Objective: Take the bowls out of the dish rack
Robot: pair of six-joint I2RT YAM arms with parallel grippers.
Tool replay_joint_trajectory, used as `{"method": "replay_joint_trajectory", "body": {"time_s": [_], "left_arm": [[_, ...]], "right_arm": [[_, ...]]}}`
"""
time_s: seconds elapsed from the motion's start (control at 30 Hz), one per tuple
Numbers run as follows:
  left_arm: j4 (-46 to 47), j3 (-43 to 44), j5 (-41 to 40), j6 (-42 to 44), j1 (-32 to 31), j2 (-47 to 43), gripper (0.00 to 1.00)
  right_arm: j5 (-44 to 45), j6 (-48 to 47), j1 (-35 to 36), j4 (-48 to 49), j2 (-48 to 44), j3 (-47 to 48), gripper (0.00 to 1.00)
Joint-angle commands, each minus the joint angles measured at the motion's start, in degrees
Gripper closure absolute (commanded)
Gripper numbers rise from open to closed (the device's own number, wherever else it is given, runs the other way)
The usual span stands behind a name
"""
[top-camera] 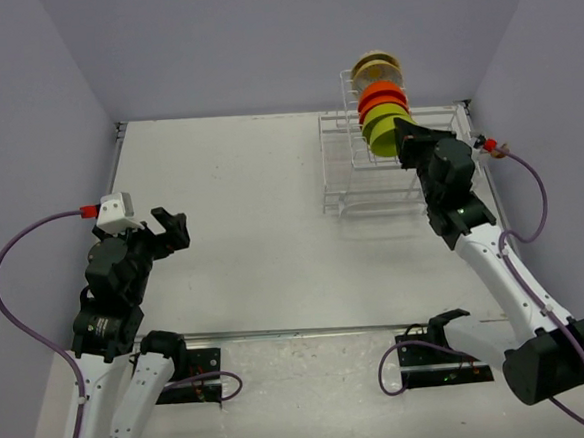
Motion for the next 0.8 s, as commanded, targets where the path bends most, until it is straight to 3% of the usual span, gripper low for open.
{"method": "replay_joint_trajectory", "body": {"time_s": [0.0,0.6,0.77], "left_arm": [[2.3,-0.6,0.6,0.1,-0.2,0.0,0.0],[2.0,-0.5,-0.2,-0.1,-0.3,1.7,0.0],[2.0,-0.2,-0.2,0.0,-0.3,2.8,0.0]], "right_arm": [[5.2,0.1,-0.4,0.3,-2.8,0.6,1.0],[4.8,-0.9,-0.4,-3.2,-11.6,-1.9,1.0],[1.6,-7.9,-0.5,-2.8,-14.1,-0.9,1.0]]}}
